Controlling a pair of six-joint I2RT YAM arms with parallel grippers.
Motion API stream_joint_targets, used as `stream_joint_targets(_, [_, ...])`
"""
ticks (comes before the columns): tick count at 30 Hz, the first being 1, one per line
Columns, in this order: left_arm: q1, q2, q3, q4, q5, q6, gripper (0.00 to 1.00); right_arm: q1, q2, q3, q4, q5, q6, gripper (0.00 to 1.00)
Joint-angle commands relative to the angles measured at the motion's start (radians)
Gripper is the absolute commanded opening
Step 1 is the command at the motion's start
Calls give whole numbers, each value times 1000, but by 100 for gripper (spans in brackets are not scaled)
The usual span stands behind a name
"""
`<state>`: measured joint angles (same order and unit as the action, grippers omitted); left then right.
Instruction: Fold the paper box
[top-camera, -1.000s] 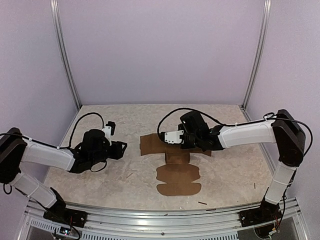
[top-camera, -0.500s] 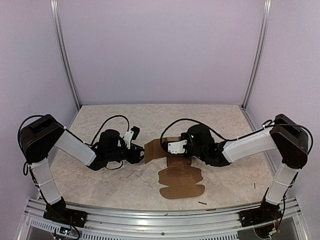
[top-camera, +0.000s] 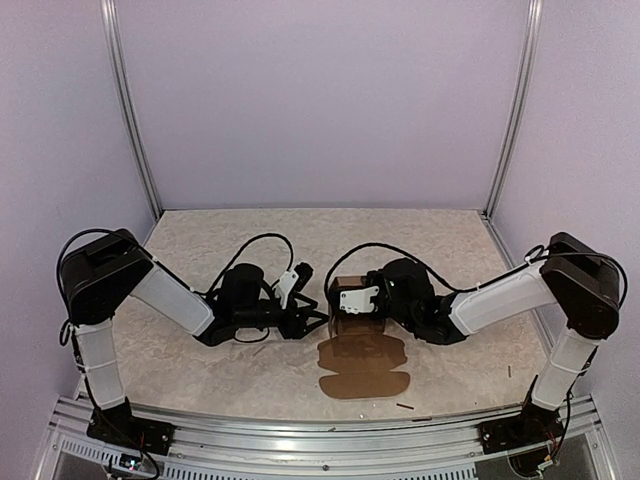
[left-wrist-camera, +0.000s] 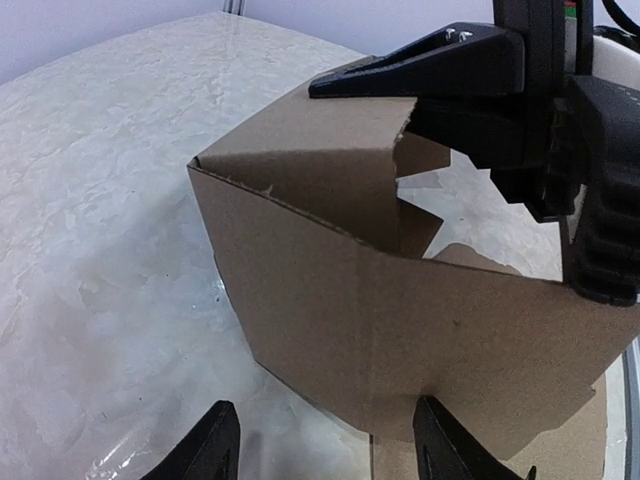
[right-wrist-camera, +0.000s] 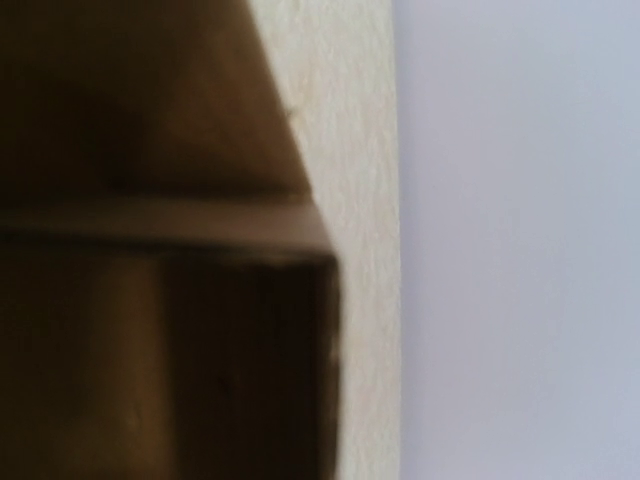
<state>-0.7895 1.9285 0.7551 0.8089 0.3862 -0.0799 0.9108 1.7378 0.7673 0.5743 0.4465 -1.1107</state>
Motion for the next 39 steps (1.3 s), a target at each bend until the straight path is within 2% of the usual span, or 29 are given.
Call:
stream_joint_targets(1, [-12,37,36,34,8,23,59,22,-15,-23,17,12,11,2])
stream_joint_targets(9, [-11,40,9,81,8,47,60,22,-50,-4,-66,-8,57,5])
stream_joint_targets(16, [-4,-46,-61,80,-7,42,60,19,-69,142,-425,-79,138,10])
stream_joint_targets(19, [-5,-55,-60,76,-1,36,60,19,-61,182,-509,-99,167,8])
stream_joint_targets(23, [-9,-55,-53,72,8,19,60,19,-62,183,-512,-89,183,0])
stream_joint_targets(34, [-17,-48,-37,168,104,-45,63,18,-62,217,-519,-78,235,2])
stream_joint_targets(39, [-22,-2,23,133,70,-66,63,12,-66,241,-558,-94,263,5])
